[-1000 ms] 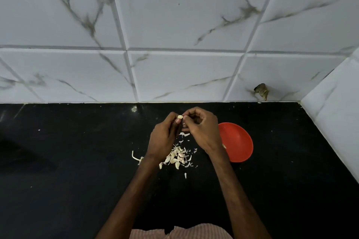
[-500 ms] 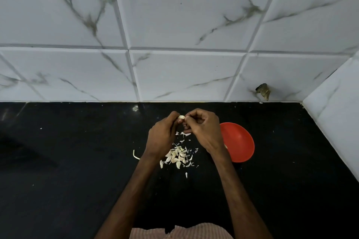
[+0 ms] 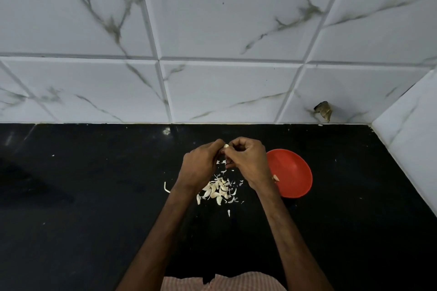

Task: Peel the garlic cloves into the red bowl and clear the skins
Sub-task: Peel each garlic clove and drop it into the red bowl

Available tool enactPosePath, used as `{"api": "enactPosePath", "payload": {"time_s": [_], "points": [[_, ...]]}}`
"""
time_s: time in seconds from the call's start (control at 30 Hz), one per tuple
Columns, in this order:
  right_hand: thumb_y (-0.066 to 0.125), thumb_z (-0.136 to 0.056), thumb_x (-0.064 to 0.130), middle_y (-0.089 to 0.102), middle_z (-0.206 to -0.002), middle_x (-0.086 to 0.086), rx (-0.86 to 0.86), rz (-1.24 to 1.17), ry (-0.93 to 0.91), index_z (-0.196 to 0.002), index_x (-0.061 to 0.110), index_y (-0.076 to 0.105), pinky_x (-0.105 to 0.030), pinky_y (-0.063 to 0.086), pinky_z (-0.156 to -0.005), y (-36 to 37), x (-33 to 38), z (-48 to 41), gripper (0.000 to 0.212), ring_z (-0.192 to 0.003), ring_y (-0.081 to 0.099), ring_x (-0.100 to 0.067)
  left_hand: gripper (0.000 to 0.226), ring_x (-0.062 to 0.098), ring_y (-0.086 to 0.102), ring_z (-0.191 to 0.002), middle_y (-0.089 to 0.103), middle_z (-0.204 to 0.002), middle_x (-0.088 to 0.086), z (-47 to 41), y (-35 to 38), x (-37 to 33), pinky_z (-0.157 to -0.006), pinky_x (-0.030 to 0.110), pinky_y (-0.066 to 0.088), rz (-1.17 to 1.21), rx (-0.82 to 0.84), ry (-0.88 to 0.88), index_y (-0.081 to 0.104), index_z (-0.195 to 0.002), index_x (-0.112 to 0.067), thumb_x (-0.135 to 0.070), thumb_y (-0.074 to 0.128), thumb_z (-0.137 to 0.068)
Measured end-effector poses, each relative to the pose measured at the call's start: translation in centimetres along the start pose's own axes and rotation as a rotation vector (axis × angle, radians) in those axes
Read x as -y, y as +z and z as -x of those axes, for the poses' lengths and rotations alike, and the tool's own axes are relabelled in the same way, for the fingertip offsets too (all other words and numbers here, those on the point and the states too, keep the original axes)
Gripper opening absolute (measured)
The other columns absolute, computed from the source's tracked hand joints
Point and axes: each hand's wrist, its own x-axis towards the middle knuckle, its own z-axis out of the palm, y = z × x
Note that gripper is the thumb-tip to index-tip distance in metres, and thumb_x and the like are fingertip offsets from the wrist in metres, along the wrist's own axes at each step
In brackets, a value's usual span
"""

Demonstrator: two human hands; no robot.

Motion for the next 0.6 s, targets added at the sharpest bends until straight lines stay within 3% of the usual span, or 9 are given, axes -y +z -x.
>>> {"api": "enactPosePath", "payload": {"time_s": [0.2,0.4,0.6], "points": [[0.063,-0.094,0.001,0.071,-0.071,-0.01,0.094,-0.164,0.061,-0.08,0.011,0.073,-0.027,0.058,-0.056,-0.8,0.6,-0.4,0.02,-0.062,0.069,-0.017,0.011,0.006,0.05,-0.071,0.05,-0.073,-0.021,-0.4,-0.5,0.2,-0.06,0.029,0.036,0.102,-0.034,-0.007,0.048,-0.097,-0.031,-0.037,0.043,-0.105],[0.061,-0.096,0.004,0.073,-0.076,-0.008,0.175,-0.078,0.071,-0.09,0.008,0.073,-0.034,0.061,-0.068,-1.7,0.7,-0.8,0.014,-0.071,0.07,-0.018,0.012,0.005,0.049,-0.072,0.051,-0.074,-0.022,-0.4,-0.7,0.3,-0.062,0.03,0.038,0.094,-0.019,-0.001,0.049,-0.098,-0.03,-0.038,0.043,-0.105],[0.063,-0.096,0.008,0.067,-0.069,-0.008,0.166,0.08,0.037,-0.087,0.01,0.073,-0.033,0.058,-0.056,-1.9,0.9,-0.9,0.013,-0.061,0.062,-0.012,0.02,0.012,0.055,-0.073,0.053,-0.081,-0.018,-0.4,-0.6,-0.2,-0.062,0.032,0.037,0.042,0.016,-0.006,0.053,-0.102,-0.025,-0.04,0.04,-0.106]]}}
